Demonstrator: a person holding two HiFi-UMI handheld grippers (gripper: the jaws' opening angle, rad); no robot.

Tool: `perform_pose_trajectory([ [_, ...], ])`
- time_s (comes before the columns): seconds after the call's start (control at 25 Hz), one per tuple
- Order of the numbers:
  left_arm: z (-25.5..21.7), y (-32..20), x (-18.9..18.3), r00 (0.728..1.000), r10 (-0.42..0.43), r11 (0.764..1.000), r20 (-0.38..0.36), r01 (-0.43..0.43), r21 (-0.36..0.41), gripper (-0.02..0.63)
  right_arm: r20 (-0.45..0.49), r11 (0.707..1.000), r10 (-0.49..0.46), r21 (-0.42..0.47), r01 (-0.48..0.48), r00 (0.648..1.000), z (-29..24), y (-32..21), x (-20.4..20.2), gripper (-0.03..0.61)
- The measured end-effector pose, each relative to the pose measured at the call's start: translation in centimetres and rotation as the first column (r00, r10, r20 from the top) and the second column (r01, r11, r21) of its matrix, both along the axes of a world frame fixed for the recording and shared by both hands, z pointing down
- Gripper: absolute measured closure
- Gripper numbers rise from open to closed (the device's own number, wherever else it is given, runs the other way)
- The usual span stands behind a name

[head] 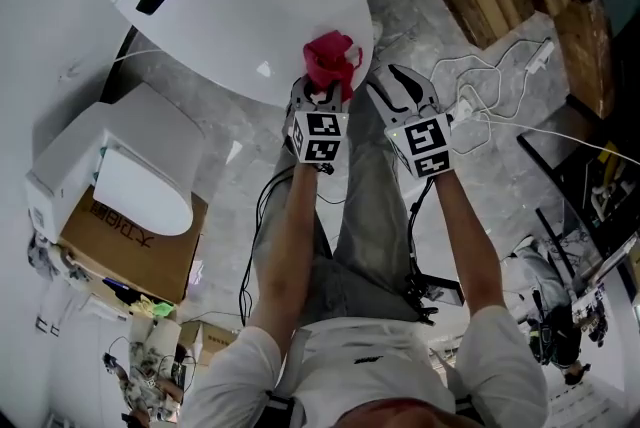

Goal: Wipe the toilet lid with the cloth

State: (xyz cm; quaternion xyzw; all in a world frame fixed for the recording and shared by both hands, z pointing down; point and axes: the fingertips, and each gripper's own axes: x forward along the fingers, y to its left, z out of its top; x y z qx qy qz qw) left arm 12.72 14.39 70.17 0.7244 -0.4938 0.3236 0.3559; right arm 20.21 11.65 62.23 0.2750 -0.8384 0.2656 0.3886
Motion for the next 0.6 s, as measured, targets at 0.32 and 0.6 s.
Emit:
perform_pose_trajectory([
  [0.32,0.3,-2.5,4.2,0.996,0.090,0.996,-0.021,-0.090,-0.001,0.505,0.002,0.997,0.076,0.007,-0.076,0.997,-0.2,-1.6,3.4,0.373],
  [0.6,-1.5,-5.3,7.0,0.987,0.153,0.988,-0.059,-0.150,0.041,0.505,0.000,0.989,0.141,0.037,-0.141,0.990,-2.3,-2.8,6.1,0.373],
])
